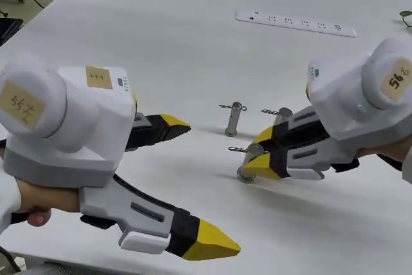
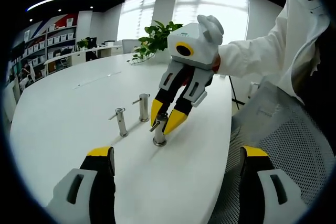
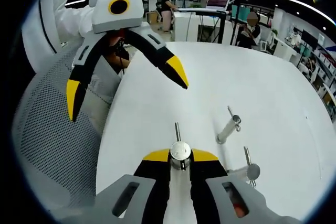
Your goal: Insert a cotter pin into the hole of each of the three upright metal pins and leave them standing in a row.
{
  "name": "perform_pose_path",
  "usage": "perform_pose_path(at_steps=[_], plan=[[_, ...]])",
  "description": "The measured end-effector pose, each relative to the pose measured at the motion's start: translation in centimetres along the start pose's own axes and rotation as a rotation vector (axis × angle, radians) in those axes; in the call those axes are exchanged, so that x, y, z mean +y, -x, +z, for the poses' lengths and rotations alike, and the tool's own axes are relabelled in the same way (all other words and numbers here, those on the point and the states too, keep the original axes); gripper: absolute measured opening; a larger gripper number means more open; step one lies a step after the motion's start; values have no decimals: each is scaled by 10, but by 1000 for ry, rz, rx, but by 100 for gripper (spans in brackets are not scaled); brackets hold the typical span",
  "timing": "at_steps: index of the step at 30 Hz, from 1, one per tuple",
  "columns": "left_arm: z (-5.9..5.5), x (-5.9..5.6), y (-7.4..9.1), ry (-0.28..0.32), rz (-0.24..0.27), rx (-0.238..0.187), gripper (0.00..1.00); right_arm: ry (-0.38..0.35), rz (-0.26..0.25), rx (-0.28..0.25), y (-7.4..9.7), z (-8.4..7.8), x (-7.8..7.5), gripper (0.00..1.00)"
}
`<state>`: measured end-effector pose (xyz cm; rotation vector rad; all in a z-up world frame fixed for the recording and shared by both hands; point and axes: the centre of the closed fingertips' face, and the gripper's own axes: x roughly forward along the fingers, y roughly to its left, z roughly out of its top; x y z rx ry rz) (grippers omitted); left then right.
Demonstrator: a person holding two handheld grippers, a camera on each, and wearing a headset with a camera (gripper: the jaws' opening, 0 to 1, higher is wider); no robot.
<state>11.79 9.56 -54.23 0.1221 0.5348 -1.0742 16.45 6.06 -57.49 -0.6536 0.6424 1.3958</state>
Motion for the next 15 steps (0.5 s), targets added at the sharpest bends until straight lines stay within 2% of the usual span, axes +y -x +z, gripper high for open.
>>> perform_pose_path(at_steps=[4, 15], plan=[[-6, 12, 2, 15, 46, 11, 99, -14, -8, -15, 15, -4, 0, 8], [-5, 21, 8, 56, 77, 1, 99, -42, -51, -4, 50, -29, -16, 8]])
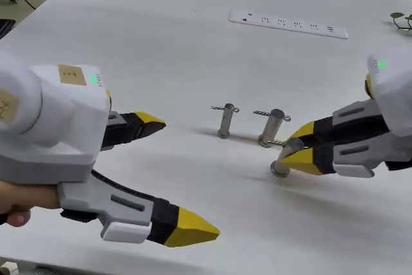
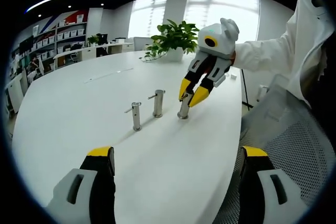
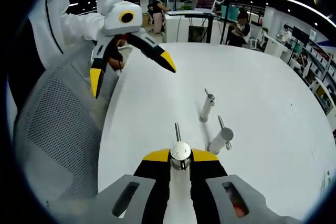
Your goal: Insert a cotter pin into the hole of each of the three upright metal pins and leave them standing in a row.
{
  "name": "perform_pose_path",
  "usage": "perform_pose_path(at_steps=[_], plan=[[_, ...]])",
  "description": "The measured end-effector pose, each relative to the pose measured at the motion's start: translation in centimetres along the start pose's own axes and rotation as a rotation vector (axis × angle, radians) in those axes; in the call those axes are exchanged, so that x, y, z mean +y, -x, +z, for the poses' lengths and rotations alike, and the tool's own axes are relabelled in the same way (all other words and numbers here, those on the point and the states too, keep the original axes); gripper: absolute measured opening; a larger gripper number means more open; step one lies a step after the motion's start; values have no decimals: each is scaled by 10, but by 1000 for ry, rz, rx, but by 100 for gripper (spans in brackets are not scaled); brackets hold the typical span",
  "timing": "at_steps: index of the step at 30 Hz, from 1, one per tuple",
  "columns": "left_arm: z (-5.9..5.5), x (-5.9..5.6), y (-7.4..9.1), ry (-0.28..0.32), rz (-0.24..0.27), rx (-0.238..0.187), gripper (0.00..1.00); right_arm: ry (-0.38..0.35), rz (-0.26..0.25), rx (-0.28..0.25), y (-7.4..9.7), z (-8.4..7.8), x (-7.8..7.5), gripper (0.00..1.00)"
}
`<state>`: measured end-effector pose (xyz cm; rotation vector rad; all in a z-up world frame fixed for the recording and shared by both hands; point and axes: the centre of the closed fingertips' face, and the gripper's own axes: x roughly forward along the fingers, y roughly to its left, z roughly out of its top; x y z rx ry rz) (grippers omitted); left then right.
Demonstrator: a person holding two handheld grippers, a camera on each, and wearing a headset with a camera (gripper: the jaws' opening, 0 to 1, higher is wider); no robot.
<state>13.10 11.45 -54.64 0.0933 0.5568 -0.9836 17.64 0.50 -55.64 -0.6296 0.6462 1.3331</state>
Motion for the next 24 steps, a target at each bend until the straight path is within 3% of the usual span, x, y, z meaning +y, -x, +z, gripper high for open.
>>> perform_pose_path(at_steps=[12, 24], plan=[[0, 5, 4, -2, 21, 9, 99, -4, -50, 15, 22, -22, -32, 8], [-3, 3, 5, 12, 12, 24, 97, -7, -69, 26, 21, -33, -53, 8]])
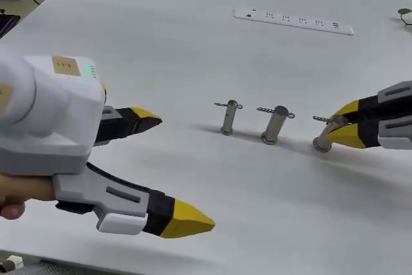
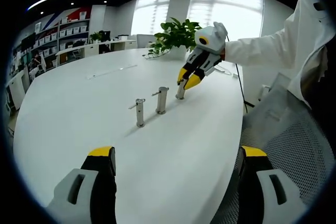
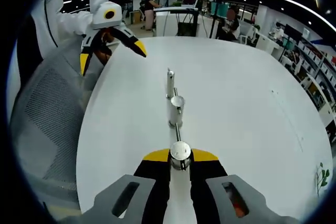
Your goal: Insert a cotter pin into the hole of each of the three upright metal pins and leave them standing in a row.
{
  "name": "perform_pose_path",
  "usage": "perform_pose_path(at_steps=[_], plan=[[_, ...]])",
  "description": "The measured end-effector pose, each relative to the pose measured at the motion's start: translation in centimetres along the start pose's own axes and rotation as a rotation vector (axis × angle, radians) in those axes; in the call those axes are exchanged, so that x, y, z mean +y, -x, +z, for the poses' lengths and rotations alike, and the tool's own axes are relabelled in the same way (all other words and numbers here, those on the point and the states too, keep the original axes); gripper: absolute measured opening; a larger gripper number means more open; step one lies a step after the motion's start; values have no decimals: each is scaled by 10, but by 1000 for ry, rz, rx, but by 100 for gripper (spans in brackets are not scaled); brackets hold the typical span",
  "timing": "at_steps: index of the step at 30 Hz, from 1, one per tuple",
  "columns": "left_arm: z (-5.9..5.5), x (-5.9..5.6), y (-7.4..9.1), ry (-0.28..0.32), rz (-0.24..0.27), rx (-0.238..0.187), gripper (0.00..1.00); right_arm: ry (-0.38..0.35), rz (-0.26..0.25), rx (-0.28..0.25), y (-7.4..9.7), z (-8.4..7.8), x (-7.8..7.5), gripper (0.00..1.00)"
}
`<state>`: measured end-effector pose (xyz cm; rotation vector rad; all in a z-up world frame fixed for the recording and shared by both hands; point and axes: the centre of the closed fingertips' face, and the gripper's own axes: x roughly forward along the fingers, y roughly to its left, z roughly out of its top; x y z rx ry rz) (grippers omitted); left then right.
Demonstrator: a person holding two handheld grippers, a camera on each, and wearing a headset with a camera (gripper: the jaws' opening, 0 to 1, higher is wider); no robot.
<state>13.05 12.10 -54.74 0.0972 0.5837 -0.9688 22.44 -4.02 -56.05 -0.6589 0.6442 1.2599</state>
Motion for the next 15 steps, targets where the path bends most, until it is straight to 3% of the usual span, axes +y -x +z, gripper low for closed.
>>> perform_pose_path(at_steps=[15], plan=[[-2, -2, 1, 31, -8, 1, 96, 0, 21, -10, -10, -3, -7, 8]])
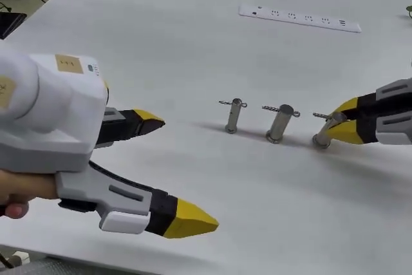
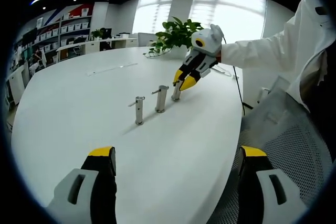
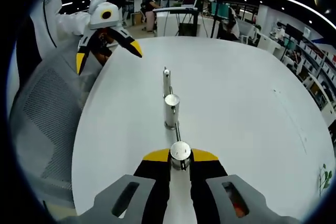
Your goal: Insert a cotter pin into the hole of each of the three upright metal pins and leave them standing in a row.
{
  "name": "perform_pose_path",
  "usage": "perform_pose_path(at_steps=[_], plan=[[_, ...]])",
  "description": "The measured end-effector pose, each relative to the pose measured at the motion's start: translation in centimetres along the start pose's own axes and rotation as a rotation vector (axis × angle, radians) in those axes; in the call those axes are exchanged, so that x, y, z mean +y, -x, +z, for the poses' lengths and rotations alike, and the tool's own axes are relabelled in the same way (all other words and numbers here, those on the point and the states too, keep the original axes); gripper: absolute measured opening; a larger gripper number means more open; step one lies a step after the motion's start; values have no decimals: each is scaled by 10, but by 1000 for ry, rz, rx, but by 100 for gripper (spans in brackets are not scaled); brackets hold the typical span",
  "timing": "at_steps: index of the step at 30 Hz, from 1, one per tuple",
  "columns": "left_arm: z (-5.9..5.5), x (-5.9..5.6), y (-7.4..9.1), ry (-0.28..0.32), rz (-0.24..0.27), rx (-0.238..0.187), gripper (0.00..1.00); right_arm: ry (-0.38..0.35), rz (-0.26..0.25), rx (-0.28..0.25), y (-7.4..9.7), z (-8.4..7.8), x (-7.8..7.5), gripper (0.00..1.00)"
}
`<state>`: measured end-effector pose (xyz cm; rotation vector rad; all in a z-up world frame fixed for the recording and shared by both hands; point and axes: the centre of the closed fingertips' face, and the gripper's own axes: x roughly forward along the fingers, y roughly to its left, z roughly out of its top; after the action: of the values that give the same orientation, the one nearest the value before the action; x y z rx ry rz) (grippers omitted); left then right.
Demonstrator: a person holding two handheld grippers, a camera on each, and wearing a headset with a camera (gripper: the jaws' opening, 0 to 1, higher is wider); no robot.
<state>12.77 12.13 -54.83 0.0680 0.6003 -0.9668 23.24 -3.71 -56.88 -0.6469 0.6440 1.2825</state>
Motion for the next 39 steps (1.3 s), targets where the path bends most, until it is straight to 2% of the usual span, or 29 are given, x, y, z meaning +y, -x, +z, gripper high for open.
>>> perform_pose_path(at_steps=[8, 14, 26, 28, 30, 32, 33, 35, 37, 38, 39], plan=[[0, -1, -1, 0, -2, 3, 96, -13, 10, 8, -2, -5, -1, 8], [0, -4, -1, 8, -14, 2, 96, -3, 15, -8, -2, -4, -2, 8], [-1, -7, -2, 5, -12, 17, 96, -38, -20, -25, -1, -5, -4, 10], [0, -7, -2, 3, -9, 18, 96, -52, -19, -30, -1, -5, -1, 14], [1, -6, -1, 4, -2, 14, 96, -69, -18, -37, -1, -4, 1, 23], [2, -4, 0, 7, 12, 10, 96, -84, -36, -45, 2, -1, 1, 31], [2, -4, 0, 12, 14, 10, 96, -127, -59, -42, 4, -1, -1, 33], [1, -4, -1, 28, 19, 8, 96, -152, -108, -98, 7, 9, -4, 39], [0, -4, -2, 39, 27, 2, 96, -198, -115, -113, 12, 13, 1, 44], [1, -4, -2, 47, 30, -4, 96, -203, -135, -146, 15, 18, 1, 46], [2, -5, -2, 56, 31, -16, 96, -211, -144, -153, 17, 20, 2, 49]])
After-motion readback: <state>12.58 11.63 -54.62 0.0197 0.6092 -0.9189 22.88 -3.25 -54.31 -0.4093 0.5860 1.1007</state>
